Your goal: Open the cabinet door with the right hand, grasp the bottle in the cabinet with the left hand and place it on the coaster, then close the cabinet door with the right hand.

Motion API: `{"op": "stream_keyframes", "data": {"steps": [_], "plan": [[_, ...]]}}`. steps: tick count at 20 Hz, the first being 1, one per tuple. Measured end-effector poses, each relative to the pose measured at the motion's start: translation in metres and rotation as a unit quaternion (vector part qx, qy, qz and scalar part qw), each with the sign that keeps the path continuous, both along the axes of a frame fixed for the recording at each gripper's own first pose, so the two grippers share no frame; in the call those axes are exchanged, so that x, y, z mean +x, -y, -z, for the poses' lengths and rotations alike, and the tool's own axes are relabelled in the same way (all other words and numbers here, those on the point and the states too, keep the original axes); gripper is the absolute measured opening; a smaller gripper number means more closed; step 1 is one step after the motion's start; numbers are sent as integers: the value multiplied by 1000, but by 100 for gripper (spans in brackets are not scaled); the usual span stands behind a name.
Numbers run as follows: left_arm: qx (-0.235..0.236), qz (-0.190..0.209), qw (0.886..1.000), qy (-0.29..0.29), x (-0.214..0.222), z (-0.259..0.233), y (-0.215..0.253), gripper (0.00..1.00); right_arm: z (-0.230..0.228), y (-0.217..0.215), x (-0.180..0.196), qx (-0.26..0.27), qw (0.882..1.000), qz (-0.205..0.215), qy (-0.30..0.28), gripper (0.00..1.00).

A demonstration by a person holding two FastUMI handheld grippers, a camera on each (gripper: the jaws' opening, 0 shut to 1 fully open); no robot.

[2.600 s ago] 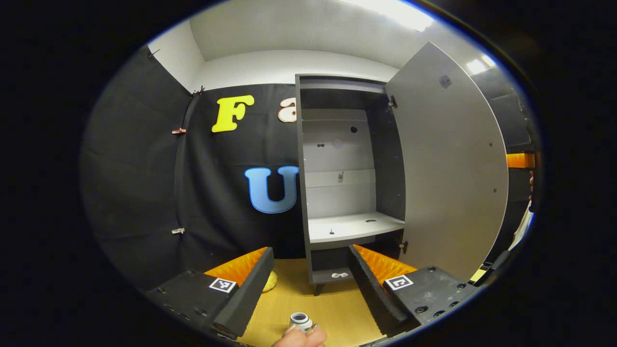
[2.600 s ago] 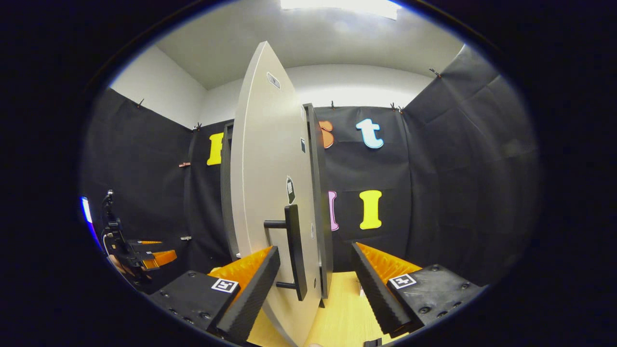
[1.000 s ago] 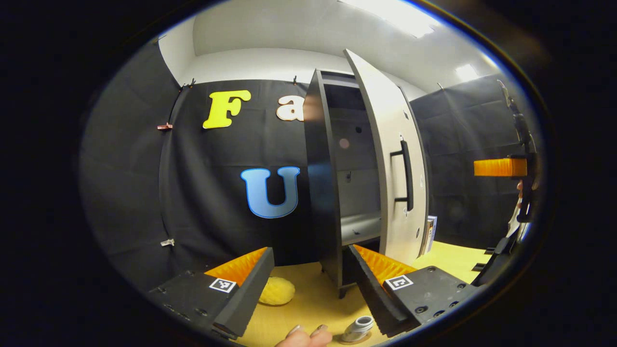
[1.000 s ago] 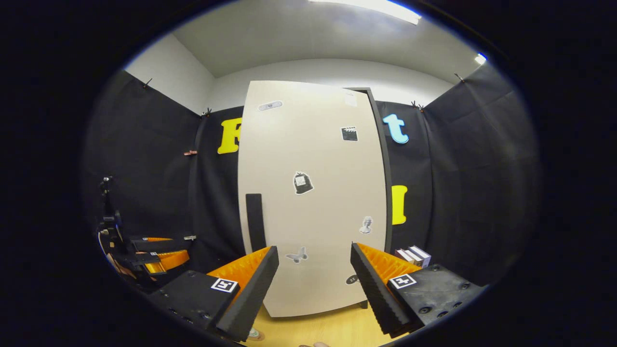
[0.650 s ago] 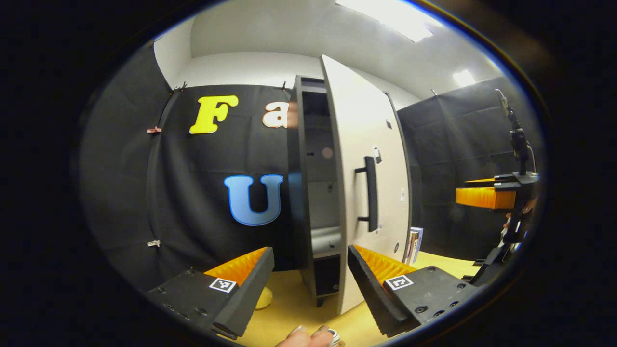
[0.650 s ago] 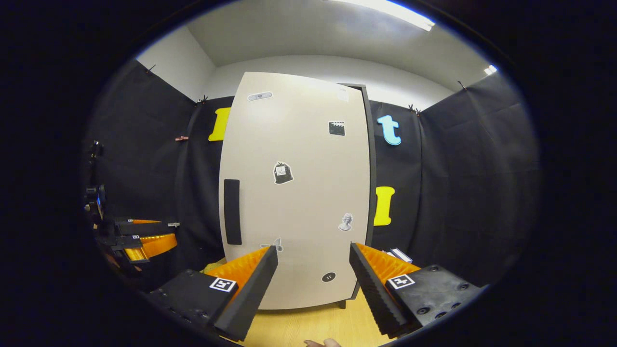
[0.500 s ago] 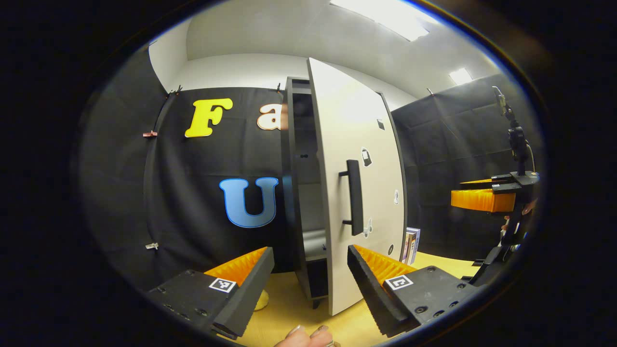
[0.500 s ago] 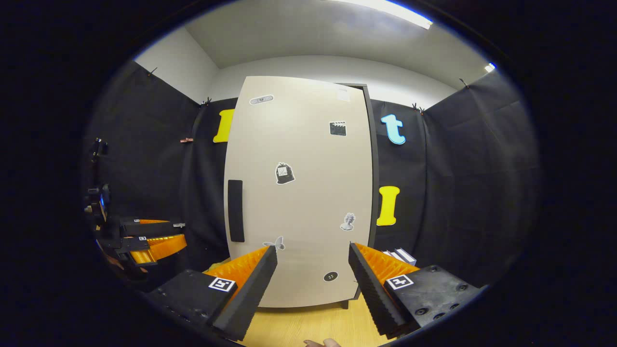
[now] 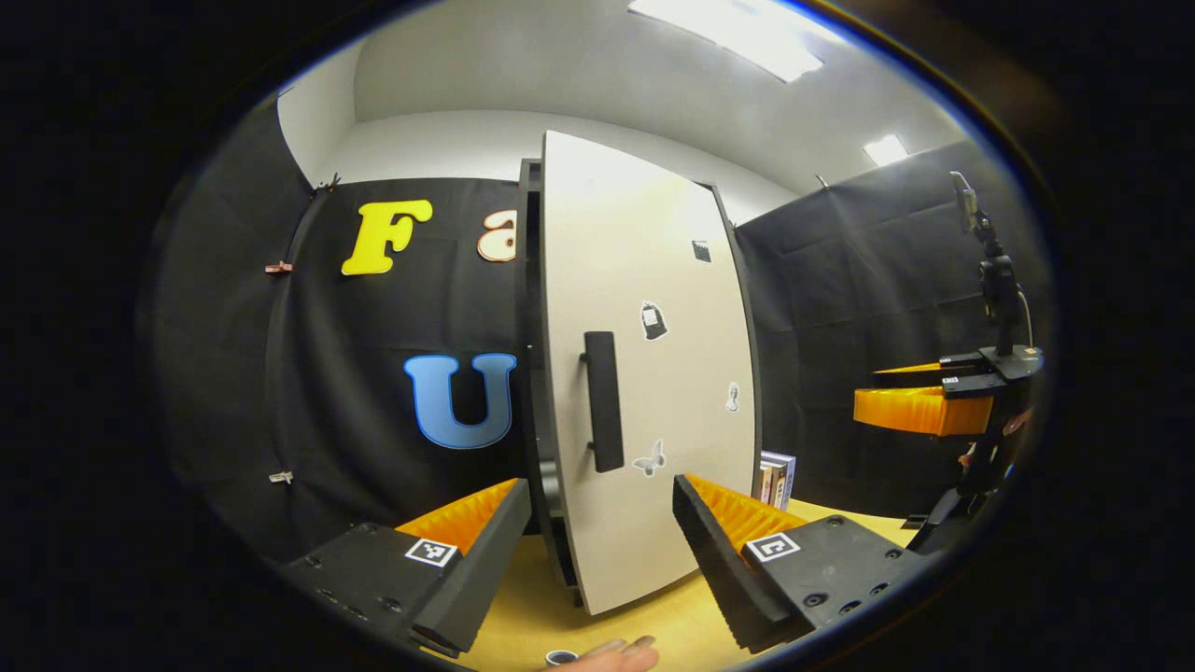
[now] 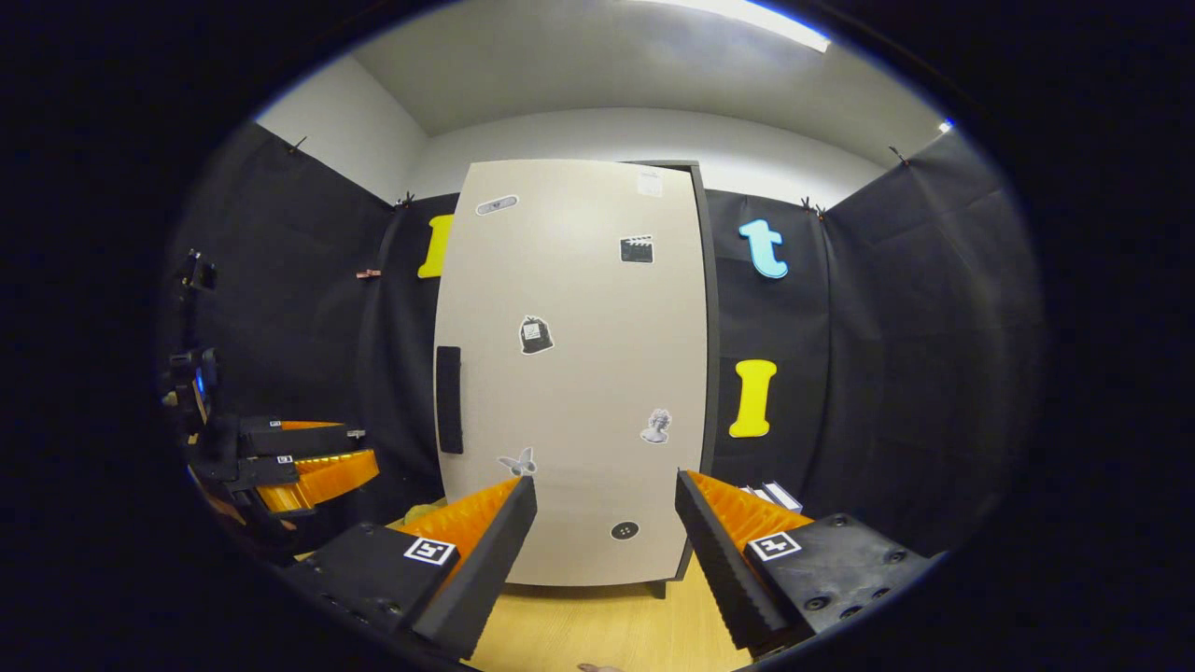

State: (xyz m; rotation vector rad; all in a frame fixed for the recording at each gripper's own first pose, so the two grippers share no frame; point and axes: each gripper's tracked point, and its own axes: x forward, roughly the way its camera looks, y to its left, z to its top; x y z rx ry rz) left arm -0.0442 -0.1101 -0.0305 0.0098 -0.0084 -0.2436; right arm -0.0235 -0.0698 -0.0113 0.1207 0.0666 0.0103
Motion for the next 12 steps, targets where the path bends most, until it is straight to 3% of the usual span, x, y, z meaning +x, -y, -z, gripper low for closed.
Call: {"op": "stream_keyframes", "data": {"steps": [12], "plan": [[-3, -3, 1000, 4, -5, -1, 18, 96, -10, 11, -4, 12, 1000, -14, 10, 98]]}}
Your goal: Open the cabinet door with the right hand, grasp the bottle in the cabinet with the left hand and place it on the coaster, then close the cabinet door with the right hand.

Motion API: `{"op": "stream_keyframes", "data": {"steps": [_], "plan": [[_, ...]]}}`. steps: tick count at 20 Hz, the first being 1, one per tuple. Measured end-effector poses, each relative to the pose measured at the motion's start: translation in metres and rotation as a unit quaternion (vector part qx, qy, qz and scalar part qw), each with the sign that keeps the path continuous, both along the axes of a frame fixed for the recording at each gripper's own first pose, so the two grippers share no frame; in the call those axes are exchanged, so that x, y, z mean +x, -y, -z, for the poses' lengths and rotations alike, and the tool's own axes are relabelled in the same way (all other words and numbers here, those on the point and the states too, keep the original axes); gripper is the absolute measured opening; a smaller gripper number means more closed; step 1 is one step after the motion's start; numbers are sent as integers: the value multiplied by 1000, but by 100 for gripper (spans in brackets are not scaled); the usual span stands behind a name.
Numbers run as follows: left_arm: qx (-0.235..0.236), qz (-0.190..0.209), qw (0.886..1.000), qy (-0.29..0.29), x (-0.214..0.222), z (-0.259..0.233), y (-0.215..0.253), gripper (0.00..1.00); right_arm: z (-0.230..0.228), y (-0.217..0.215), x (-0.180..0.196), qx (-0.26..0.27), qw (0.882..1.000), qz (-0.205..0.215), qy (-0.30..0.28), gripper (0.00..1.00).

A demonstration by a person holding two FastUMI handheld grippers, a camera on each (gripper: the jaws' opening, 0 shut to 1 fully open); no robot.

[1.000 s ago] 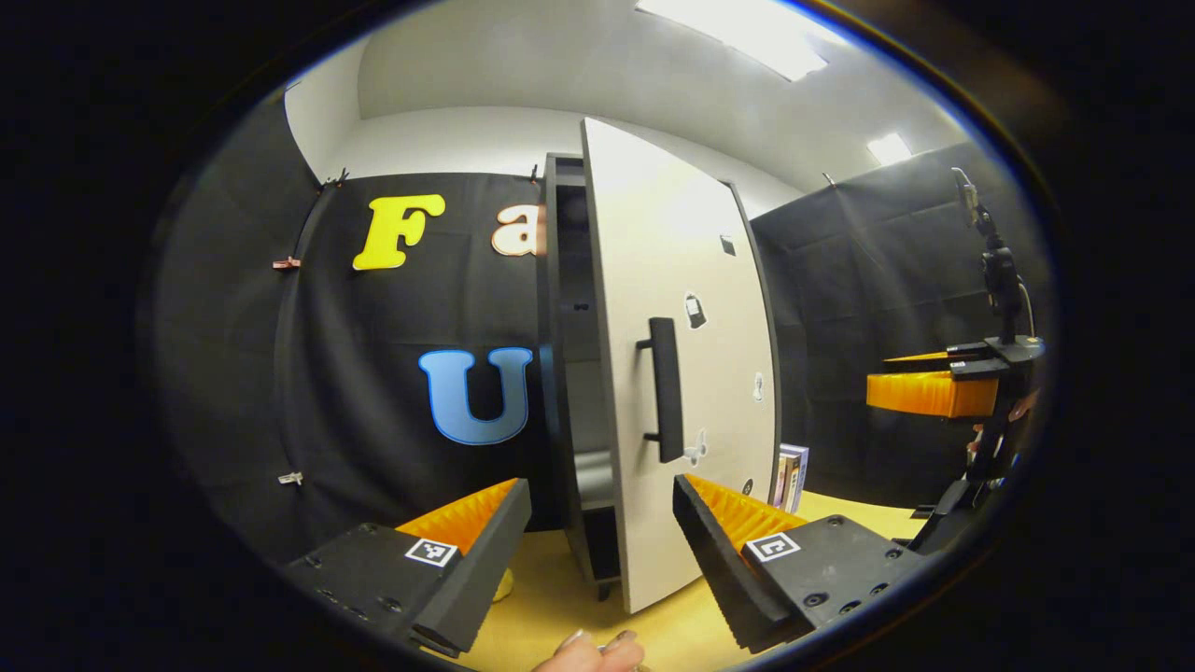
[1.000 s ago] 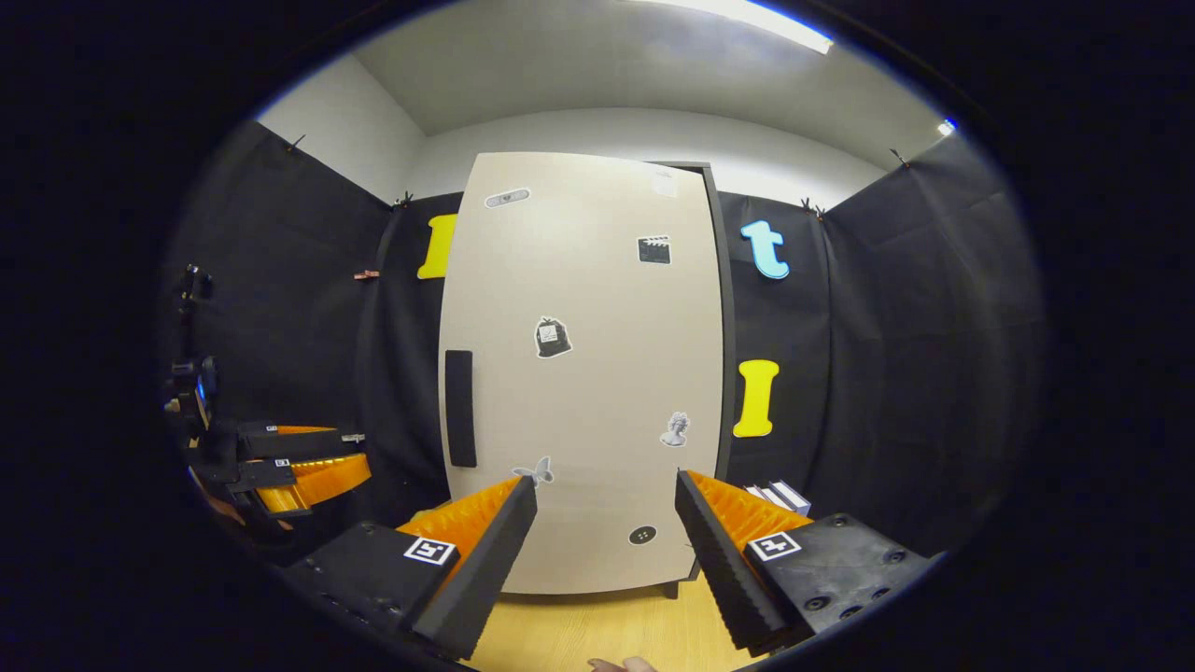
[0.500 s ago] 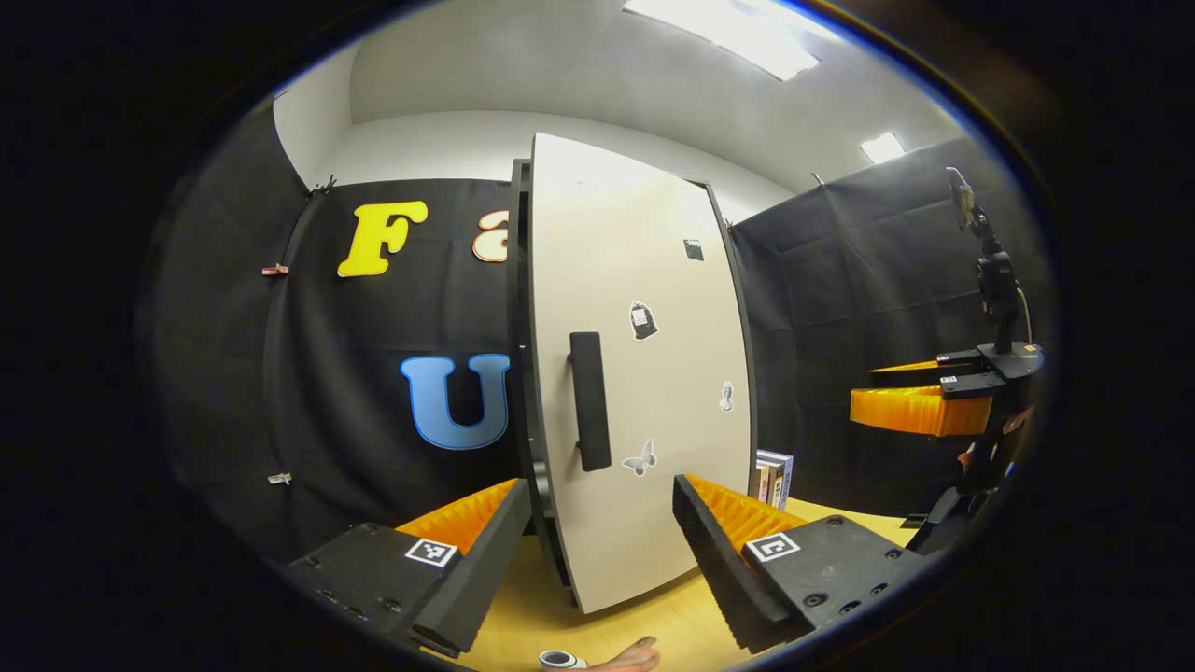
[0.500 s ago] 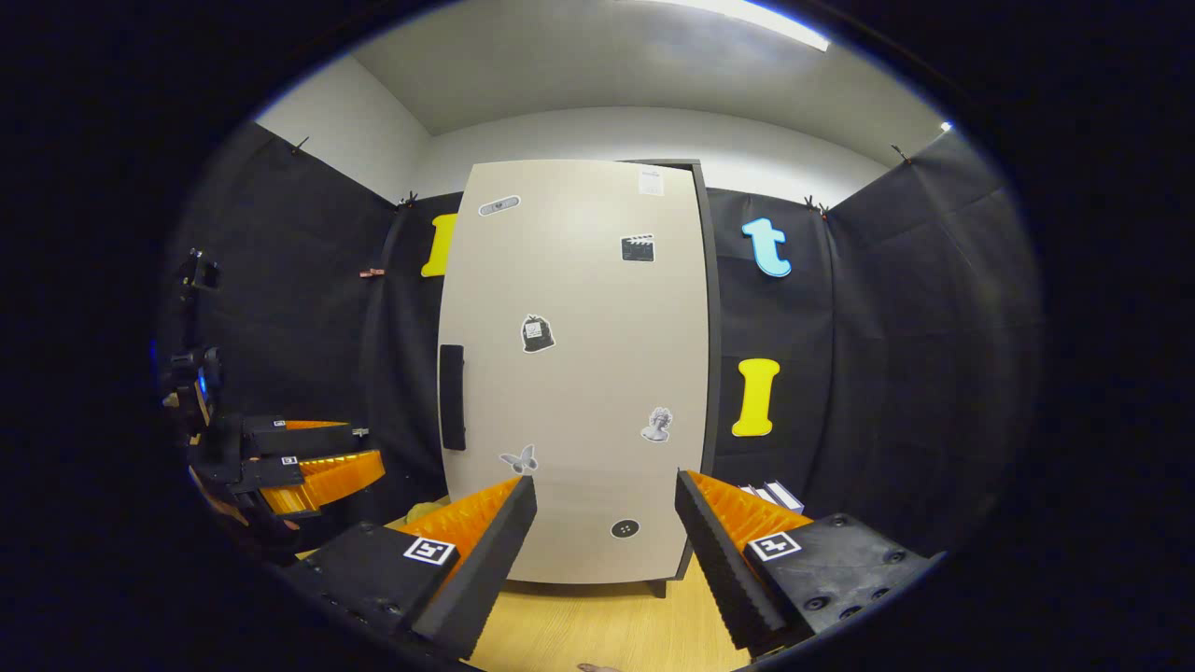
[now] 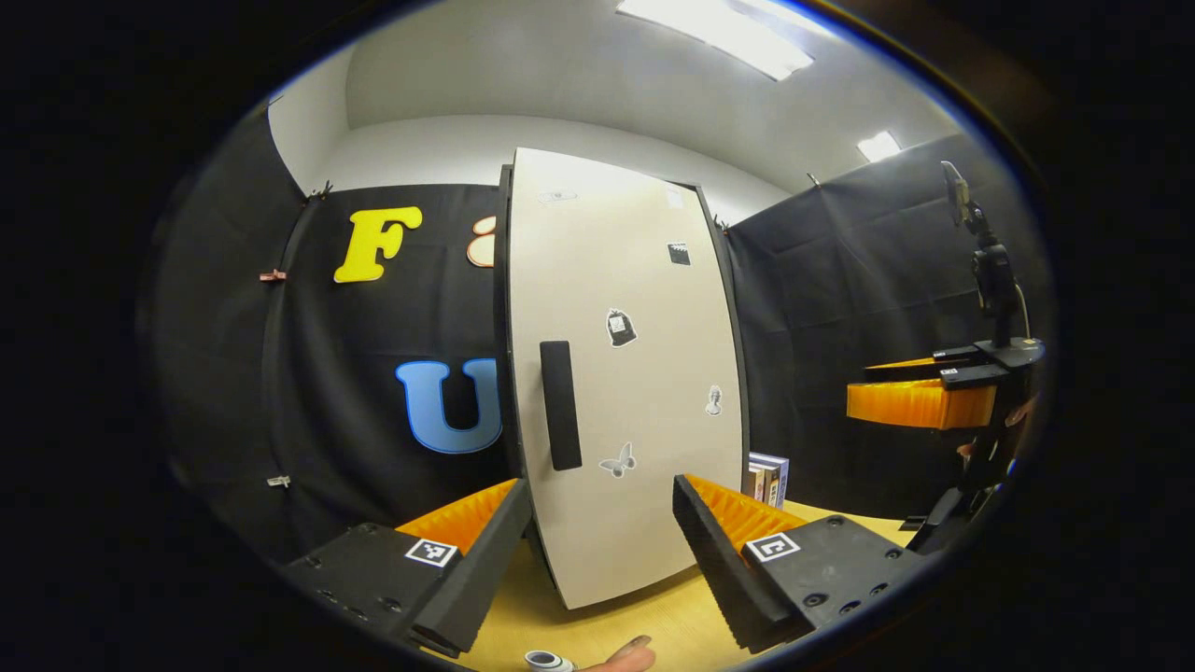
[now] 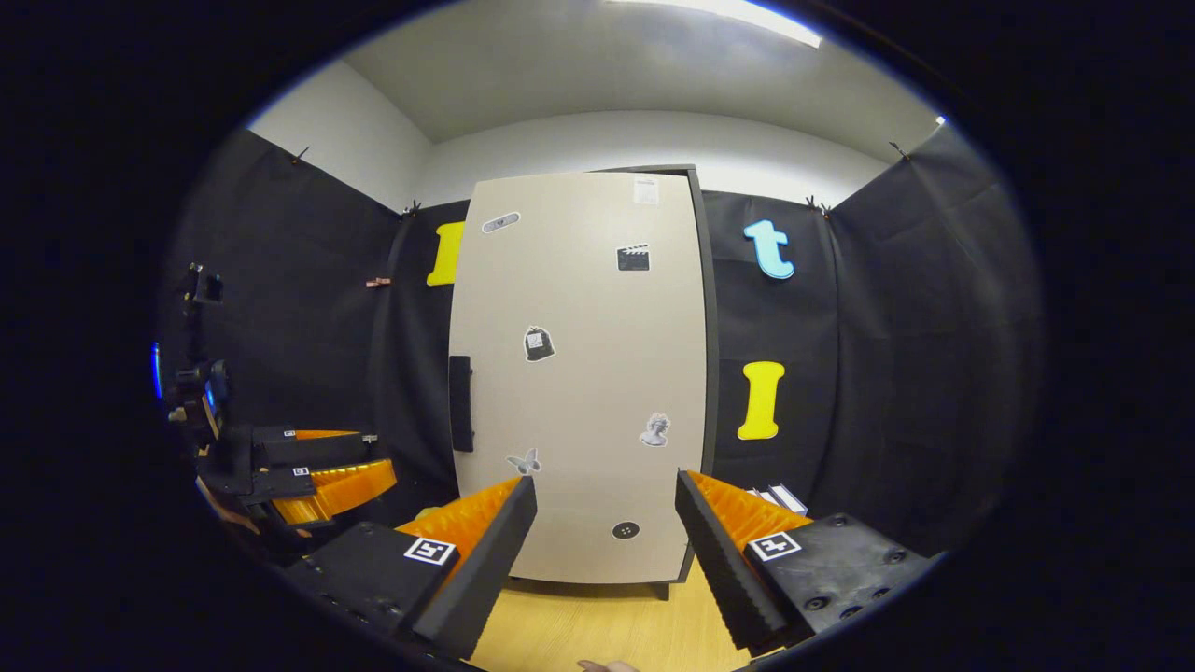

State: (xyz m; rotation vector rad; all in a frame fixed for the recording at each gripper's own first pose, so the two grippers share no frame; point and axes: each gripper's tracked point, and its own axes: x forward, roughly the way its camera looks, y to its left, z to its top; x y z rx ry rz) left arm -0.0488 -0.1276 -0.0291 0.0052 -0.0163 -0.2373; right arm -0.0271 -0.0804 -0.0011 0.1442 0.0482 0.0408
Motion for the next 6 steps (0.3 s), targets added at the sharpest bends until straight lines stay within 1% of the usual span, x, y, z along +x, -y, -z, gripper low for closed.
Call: {"op": "stream_keyframes", "data": {"steps": [6], "plan": [[-9, -10, 1000, -10, 4, 2, -5, 96, -2, -6, 4, -2, 1000, -5, 2, 98]]}}
